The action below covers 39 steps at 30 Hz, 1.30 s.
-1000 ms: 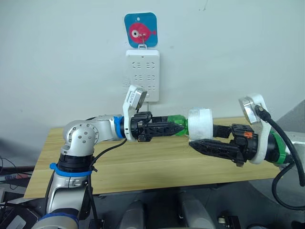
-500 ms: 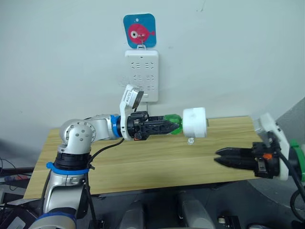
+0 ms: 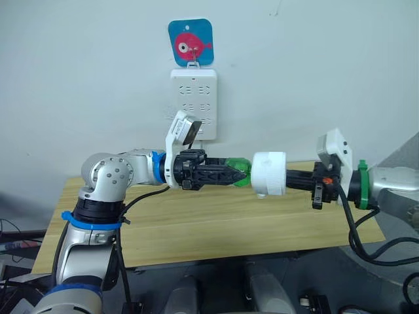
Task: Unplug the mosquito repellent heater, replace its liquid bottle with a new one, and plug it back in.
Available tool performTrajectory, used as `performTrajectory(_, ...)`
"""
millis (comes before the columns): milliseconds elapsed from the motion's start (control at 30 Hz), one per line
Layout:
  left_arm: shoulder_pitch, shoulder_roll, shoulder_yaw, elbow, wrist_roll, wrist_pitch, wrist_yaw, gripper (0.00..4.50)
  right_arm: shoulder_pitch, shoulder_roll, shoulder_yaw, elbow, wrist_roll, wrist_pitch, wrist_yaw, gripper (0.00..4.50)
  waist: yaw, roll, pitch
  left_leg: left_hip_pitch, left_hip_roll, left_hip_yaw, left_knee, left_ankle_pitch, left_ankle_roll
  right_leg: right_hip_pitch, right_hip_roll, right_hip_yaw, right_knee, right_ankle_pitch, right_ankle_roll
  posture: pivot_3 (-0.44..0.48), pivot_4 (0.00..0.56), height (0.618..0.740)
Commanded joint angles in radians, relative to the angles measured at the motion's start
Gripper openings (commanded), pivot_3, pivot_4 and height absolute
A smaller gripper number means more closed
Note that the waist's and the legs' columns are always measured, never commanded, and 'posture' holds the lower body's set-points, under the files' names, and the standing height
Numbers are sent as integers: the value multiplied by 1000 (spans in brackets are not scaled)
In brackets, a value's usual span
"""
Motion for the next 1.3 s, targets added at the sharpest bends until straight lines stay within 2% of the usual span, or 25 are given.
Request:
performTrajectory(33, -12, -12, 30, -10, -1, -19, 20, 2434, -14, 18, -46, -70, 111, 37, -24, 0, 1, 0, 0, 0, 0, 0, 0, 0, 0, 0, 0, 0, 0, 0, 0, -186, 136, 730)
performTrajectory(333, 3, -41, 12, -4, 86, -108, 53, 2434, 8, 25, -133, -109, 470, 80, -225, 0, 0, 0, 0, 1, 0, 0, 0, 0, 0, 1, 0, 0, 0, 0, 0, -199, 138, 730)
performTrajectory(567, 18, -33, -34, -20, 181, -191, 7, 2434, -30, 10, -130, -93, 621, 43, -369, 0, -1, 0, 0, 1, 0, 1, 0, 0, 0, 1, 0, 1, 0, 0, 0, -201, 134, 730)
performTrajectory(867, 55, 27, -105, -76, 260, -273, -118, 2433, -138, 15, -89, -11, 611, 53, -443, 0, -12, 0, 0, 0, 0, 1, 0, 0, 0, 0, 0, 1, 0, 0, 0, -196, 129, 730)
performTrajectory(1067, 59, 47, -109, -86, 251, -263, -169, 2431, -174, -6, -78, 37, 549, 84, -384, 0, -13, 0, 0, 0, 0, 1, 0, 0, 0, 0, 0, 0, 0, 0, 0, -196, 129, 730)
performTrajectory(1300, 49, 59, -87, -95, 200, -199, -198, 2431, -143, -7, -65, 65, 434, 110, -286, 0, -13, 0, 0, 0, 0, 1, 0, 0, 0, 0, 1, 0, 0, 0, 0, -193, 128, 730)
